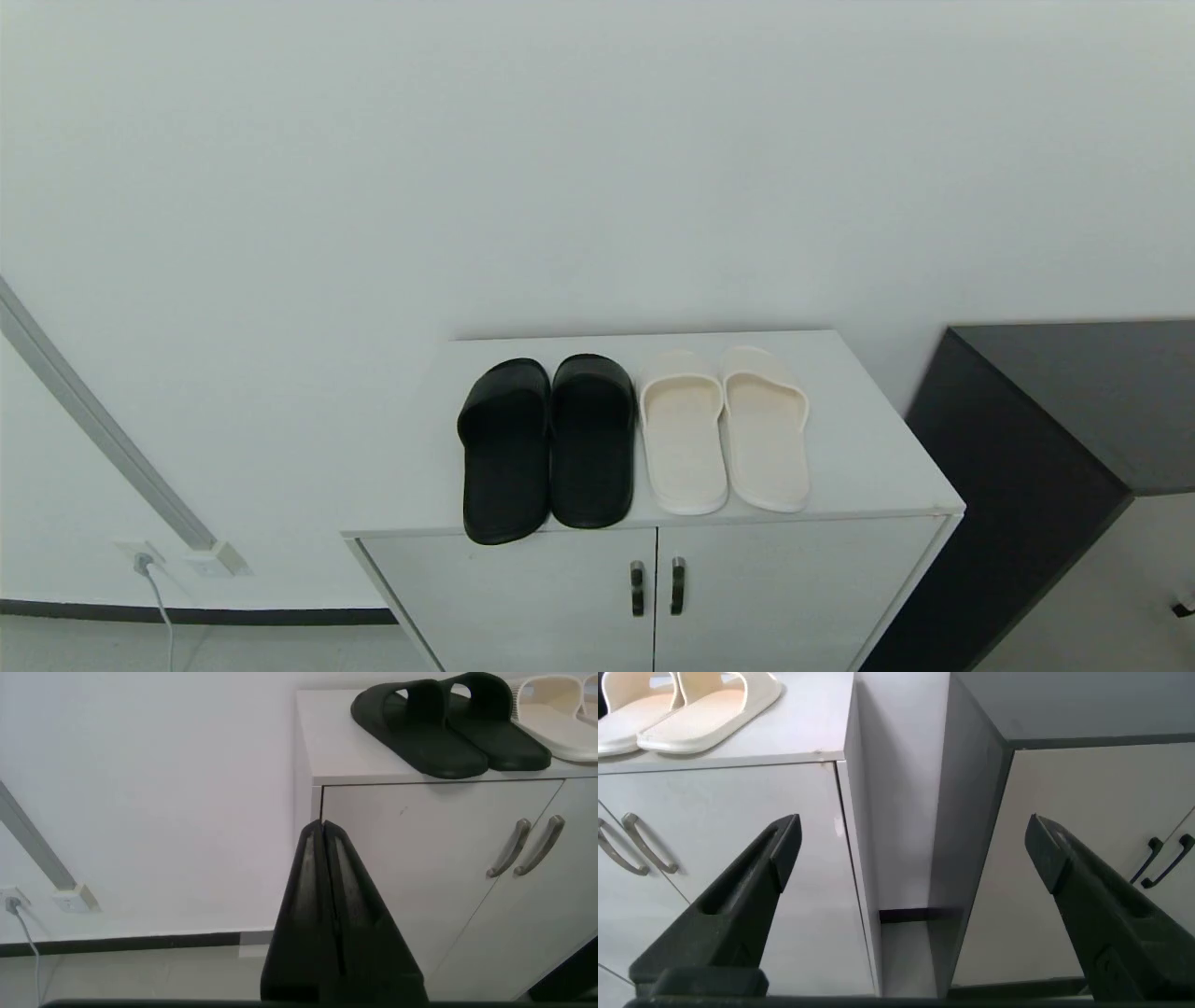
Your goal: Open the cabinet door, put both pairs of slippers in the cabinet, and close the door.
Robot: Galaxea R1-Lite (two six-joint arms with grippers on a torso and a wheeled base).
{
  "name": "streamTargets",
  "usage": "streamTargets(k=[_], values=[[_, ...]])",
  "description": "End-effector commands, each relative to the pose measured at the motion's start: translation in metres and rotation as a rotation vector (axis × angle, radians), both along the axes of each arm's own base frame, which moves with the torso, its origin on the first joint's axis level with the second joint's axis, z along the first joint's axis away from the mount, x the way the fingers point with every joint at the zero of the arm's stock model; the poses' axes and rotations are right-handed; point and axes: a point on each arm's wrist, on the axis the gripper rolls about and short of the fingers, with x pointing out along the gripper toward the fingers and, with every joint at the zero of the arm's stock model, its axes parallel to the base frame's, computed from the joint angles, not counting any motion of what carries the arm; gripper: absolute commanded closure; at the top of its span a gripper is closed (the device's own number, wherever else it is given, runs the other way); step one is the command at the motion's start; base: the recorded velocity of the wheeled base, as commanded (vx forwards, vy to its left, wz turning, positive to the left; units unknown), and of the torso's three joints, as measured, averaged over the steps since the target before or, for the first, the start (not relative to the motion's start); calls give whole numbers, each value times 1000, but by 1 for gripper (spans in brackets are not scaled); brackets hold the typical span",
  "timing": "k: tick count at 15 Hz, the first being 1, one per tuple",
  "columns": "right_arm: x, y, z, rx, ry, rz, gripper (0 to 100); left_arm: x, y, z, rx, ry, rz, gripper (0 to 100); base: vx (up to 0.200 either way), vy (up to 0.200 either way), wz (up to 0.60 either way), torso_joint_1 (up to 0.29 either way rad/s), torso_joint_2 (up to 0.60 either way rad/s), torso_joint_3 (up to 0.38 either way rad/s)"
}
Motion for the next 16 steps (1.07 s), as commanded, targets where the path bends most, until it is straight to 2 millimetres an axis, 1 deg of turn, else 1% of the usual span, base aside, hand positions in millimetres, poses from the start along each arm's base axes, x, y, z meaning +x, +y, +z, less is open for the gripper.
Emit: streamTargets(k=[1, 10, 11, 12, 13, 14, 15, 16], values=[[0, 0, 0, 0, 1, 1, 0, 0, 0, 0, 1, 1, 1, 100, 0, 0, 0, 0, 0, 0], [0, 0, 1, -24, -3, 1, 0, 0, 0, 0, 1, 1, 1, 100, 0, 0, 0, 0, 0, 0], [-2, 0, 11, -14, -49, 1, 0, 0, 0, 0, 1, 1, -1, 100, 0, 0, 0, 0, 0, 0], [-10, 0, 71, 88, -135, 43, 0, 0, 0, 0, 8, 1, -1, 100, 0, 0, 0, 0, 0, 0], [-6, 0, 96, 129, -85, 54, 0, 0, 0, 0, 10, 1, -1, 100, 0, 0, 0, 0, 0, 0], [5, 1, 103, 65, 26, 81, 0, 0, 0, 0, 10, 1, 1, 100, 0, 0, 0, 0, 0, 0], [6, 1, 102, 53, 41, 86, 0, 0, 0, 0, 10, 1, -1, 100, 0, 0, 0, 0, 0, 0], [32, 2, 91, -17, 201, 101, 0, 0, 0, 0, 7, 1, -1, 100, 0, 0, 0, 0, 0, 0]])
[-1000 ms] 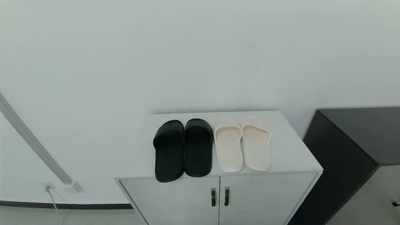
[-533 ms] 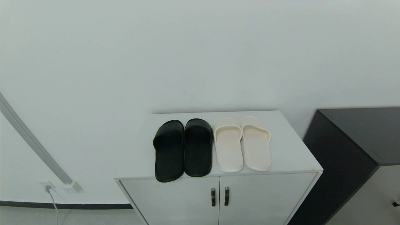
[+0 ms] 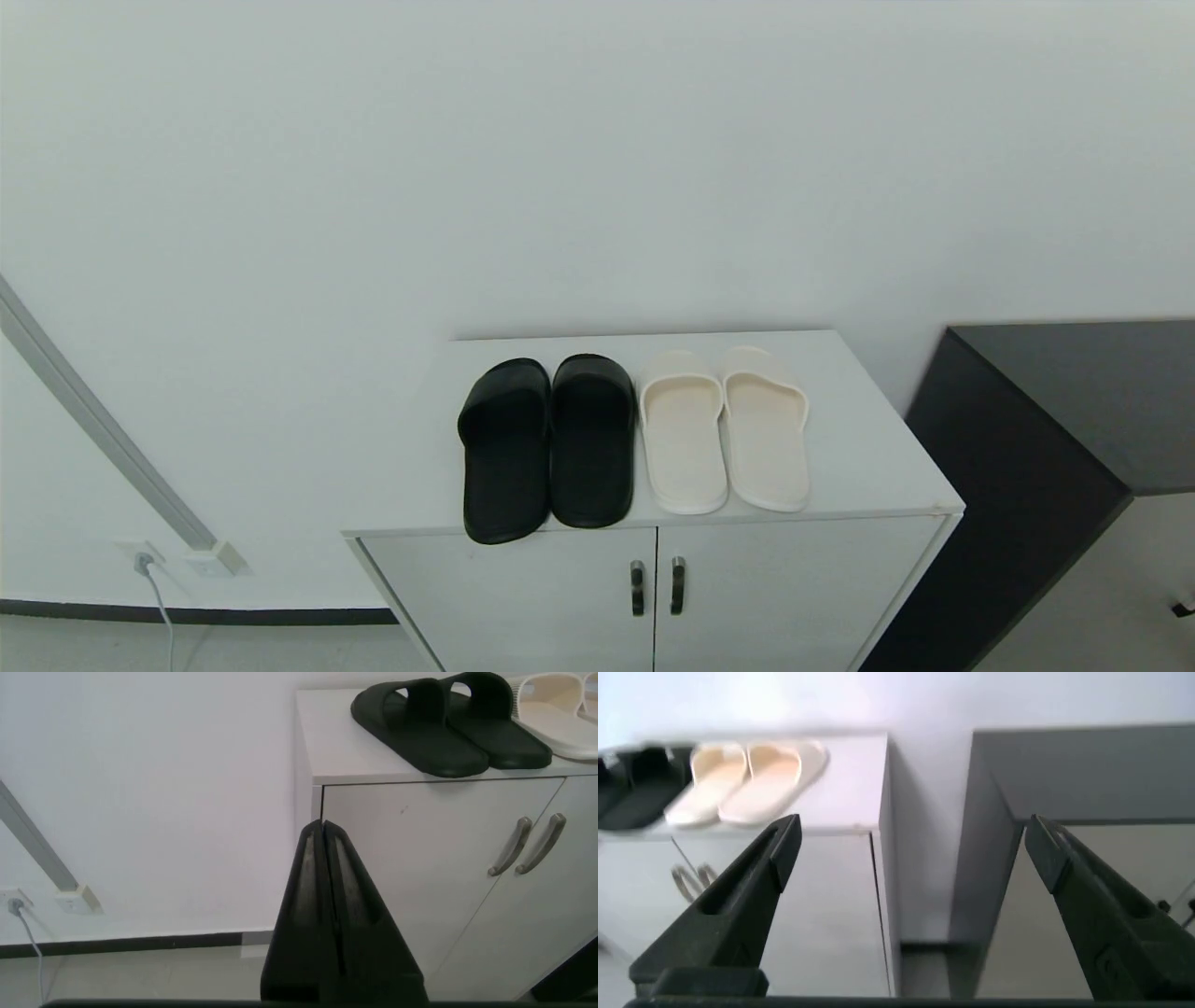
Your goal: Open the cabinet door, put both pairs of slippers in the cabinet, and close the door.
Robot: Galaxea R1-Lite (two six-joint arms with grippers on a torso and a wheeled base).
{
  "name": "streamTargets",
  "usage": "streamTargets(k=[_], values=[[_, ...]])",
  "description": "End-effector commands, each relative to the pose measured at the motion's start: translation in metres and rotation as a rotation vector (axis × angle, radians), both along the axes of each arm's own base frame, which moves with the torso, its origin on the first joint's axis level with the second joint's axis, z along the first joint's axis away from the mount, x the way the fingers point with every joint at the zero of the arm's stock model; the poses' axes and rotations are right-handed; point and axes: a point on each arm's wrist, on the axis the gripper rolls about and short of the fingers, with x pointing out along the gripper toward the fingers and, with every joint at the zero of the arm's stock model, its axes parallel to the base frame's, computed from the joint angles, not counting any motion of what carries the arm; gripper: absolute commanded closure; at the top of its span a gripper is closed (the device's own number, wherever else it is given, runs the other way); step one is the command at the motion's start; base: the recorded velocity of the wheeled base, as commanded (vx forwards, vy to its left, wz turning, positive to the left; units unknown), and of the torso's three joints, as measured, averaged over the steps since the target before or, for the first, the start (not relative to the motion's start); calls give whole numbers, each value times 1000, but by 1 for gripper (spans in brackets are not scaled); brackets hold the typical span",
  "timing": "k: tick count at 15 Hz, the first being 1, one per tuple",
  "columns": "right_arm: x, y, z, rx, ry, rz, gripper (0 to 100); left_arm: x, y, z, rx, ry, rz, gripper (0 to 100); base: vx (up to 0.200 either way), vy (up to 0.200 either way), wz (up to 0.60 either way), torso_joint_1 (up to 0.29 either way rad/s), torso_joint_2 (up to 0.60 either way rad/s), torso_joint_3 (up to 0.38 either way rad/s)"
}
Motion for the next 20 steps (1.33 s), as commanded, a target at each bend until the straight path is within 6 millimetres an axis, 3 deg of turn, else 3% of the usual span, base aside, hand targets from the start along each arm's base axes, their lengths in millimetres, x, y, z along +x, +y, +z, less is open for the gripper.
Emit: streamTargets(k=[1, 4, 7, 8, 9, 12, 16, 17, 20], values=[[53, 2, 11, -51, 273, 50, 0, 0, 0, 0, -3, 1, 0, 100, 0, 0, 0, 0, 0, 0], [92, 8, 23, -32, 248, 133, 0, 0, 0, 0, -6, 1, 0, 100, 0, 0, 0, 0, 0, 0], [151, 40, 43, -43, 250, 268, 0, 0, 0, 0, -4, 1, 2, 100, 0, 0, 0, 0, 0, 0], [159, 49, 46, -35, 248, 283, 0, 0, 0, 0, -4, 1, 2, 100, 0, 0, 0, 0, 0, 0], [170, 73, 54, -6, 214, 334, 0, 0, 0, 0, -7, 1, 2, 100, 0, 0, 0, 0, 0, 0], [189, 110, 65, 19, 199, 309, 0, 0, 0, 0, -12, 1, 0, 100, 0, 0, 0, 0, 0, 0], [202, 150, 58, 9, 249, 327, 0, 0, 0, 0, -12, 1, 2, 100, 0, 0, 0, 0, 0, 0], [208, 173, 61, 67, 252, 286, 0, 0, 0, 0, -12, 1, 0, 100, 0, 0, 0, 0, 0, 0], [222, 212, 58, 63, 232, 152, 0, 0, 0, 0, -12, 1, 0, 100, 0, 0, 0, 0, 0, 0]])
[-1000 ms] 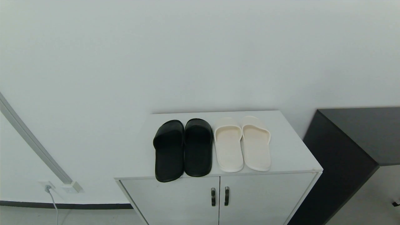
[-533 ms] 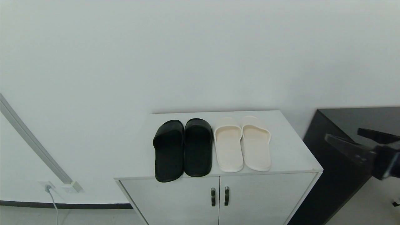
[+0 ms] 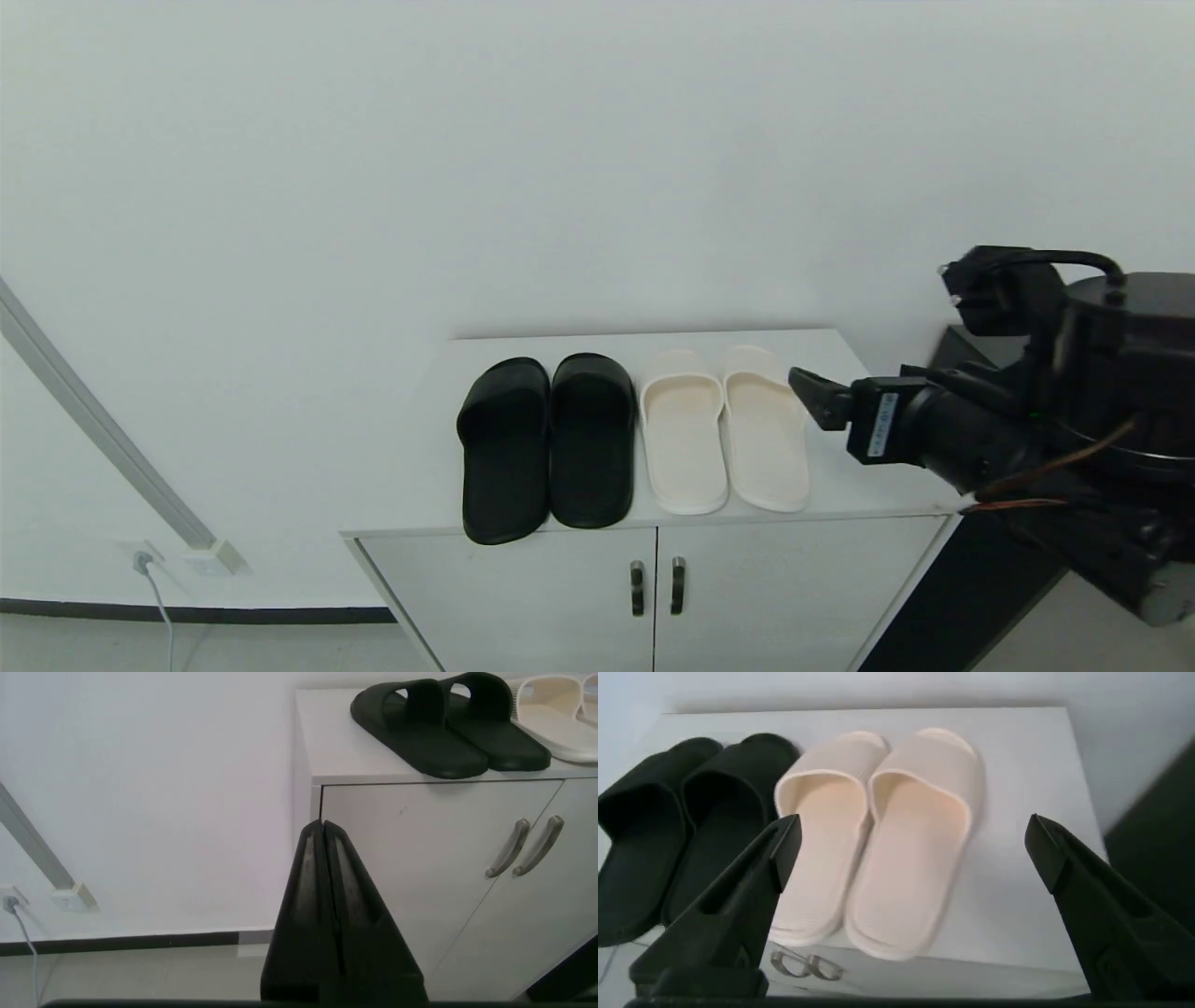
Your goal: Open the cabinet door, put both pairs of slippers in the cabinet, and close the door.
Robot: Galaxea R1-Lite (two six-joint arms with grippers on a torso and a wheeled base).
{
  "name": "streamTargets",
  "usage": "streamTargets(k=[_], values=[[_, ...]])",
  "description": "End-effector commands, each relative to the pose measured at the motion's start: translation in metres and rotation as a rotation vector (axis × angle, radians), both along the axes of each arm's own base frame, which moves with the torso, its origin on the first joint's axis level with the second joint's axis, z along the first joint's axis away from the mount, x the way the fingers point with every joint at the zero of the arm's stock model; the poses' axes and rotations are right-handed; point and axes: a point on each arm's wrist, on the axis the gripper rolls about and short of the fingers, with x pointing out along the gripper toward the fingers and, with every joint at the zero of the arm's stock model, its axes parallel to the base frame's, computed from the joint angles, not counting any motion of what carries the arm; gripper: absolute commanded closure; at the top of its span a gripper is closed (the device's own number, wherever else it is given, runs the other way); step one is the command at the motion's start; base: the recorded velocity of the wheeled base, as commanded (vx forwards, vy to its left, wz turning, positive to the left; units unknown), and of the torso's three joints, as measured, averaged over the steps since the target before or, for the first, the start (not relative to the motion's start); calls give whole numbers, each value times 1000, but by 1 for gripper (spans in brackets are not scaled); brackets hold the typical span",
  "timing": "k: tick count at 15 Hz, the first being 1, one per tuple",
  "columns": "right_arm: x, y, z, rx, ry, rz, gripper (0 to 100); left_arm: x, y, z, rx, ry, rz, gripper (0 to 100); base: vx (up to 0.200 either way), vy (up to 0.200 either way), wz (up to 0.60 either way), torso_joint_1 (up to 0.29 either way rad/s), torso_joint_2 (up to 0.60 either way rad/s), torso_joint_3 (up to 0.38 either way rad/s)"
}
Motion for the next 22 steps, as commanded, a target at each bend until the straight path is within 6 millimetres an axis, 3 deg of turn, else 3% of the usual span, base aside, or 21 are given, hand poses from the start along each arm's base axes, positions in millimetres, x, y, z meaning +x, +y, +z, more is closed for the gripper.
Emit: streamTargets(k=[1, 4, 9, 12, 22], values=[[11, 41, -14, -37, 29, 17, 0, 0, 0, 0, 0, 1, 0, 100, 0, 0, 0, 0, 0, 0], [21, 59, -28, -69, 45, -8, 0, 0, 0, 0, 0, 1, 0, 100, 0, 0, 0, 0, 0, 0], [53, 73, -57, -60, 105, -71, 0, 0, 0, 0, 0, 1, 0, 100, 0, 0, 0, 0, 0, 0], [61, 81, -72, -75, 129, -83, 0, 0, 0, 0, 0, 1, 2, 100, 0, 0, 0, 0, 0, 0], [110, 91, -81, -70, 93, -147, 0, 0, 0, 0, 0, 1, 0, 100, 0, 0, 0, 0, 0, 0]])
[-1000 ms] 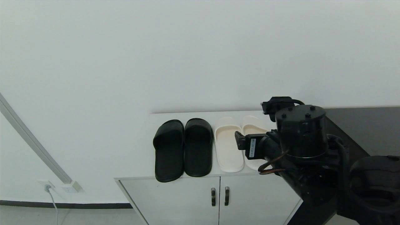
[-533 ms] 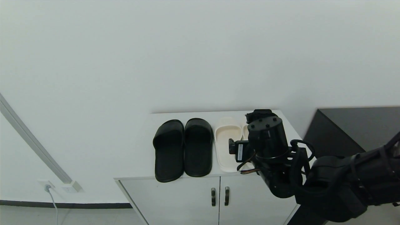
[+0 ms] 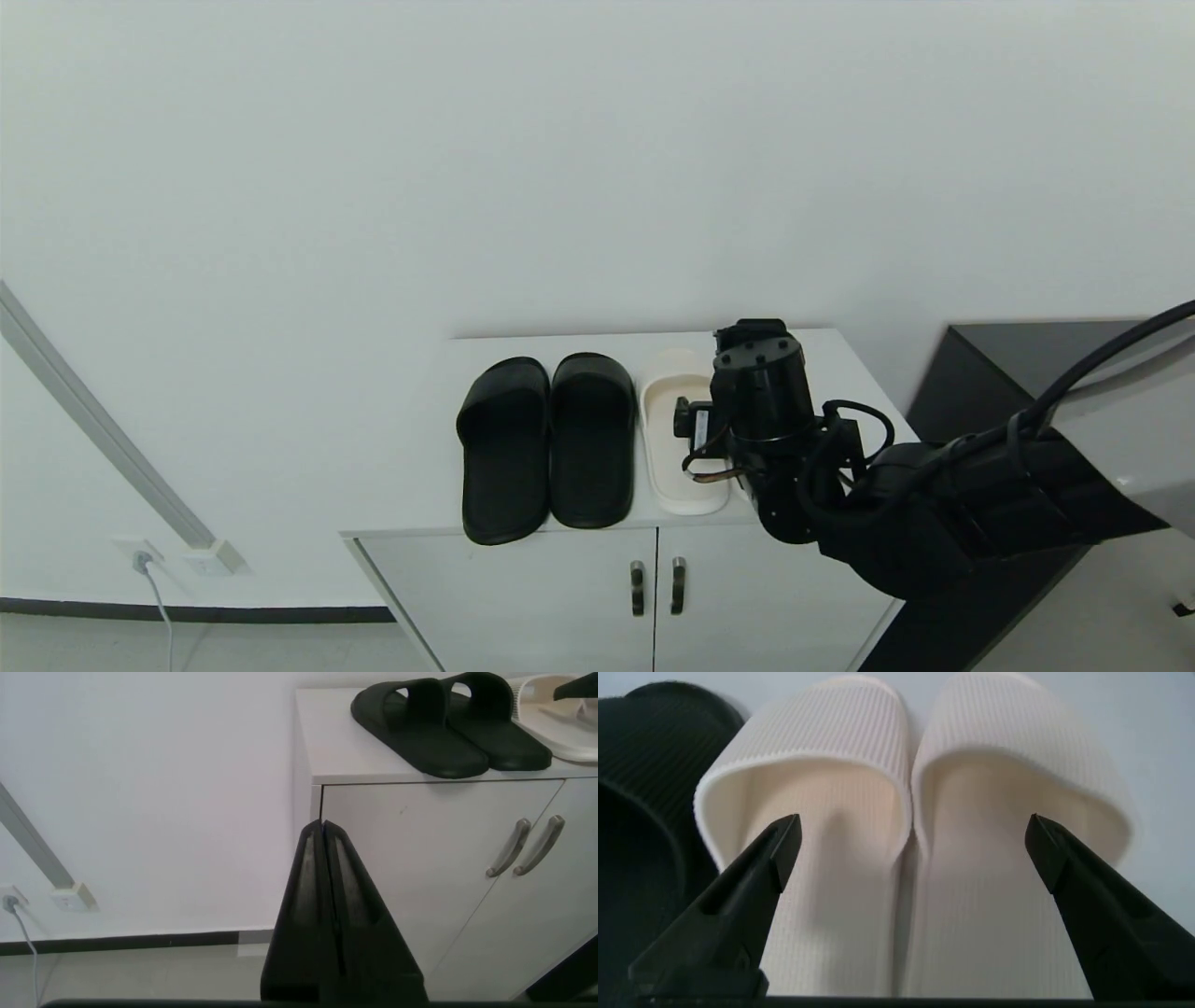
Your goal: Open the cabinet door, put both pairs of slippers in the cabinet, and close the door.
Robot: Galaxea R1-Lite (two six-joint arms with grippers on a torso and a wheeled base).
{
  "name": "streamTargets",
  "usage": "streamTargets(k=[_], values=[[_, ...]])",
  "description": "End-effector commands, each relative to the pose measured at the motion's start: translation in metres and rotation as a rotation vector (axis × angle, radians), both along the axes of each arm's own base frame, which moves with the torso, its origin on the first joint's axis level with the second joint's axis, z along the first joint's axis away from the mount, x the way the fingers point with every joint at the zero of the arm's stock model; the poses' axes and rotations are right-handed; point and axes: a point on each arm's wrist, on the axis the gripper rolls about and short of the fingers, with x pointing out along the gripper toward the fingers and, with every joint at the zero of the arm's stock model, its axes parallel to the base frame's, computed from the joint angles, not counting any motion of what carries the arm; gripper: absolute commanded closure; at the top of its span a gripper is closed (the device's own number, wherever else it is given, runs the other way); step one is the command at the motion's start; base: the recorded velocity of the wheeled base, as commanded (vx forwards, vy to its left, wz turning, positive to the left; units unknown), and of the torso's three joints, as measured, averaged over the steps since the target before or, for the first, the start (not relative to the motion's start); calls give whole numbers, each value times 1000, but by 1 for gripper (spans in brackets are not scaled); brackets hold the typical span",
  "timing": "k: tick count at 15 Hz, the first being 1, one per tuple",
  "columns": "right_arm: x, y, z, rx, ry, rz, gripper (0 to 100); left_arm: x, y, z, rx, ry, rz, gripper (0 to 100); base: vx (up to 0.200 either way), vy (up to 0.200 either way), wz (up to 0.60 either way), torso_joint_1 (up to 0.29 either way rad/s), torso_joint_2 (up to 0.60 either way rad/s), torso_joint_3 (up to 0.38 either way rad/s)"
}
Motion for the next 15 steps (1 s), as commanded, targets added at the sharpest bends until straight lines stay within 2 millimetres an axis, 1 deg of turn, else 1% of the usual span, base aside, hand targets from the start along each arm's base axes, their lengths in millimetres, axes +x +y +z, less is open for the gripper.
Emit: streamTargets(k=[1, 4, 9, 13, 14, 15], values=[[10, 0, -1, -5, -7, -12, 0, 0, 0, 0, 0, 1, 0, 100, 0, 0, 0, 0, 0, 0], [21, -1, -2, -20, -15, -25, 0, 0, 0, 0, 0, 1, 0, 100, 0, 0, 0, 0, 0, 0], [29, 4, -8, -33, -27, -24, 0, 0, 0, 0, 0, 1, 0, 100, 0, 0, 0, 0, 0, 0], [39, 4, -8, -41, -45, -33, 0, 0, 0, 0, 0, 1, 0, 100, 0, 0, 0, 0, 0, 0], [40, 4, -10, -44, -42, -32, 100, 0, 0, 0, 0, 1, 0, 100, 0, 0, 0, 0, 0, 0], [40, 4, -10, -43, -43, -34, 100, 0, 0, 0, 0, 1, 0, 100, 0, 0, 0, 0, 0, 0]])
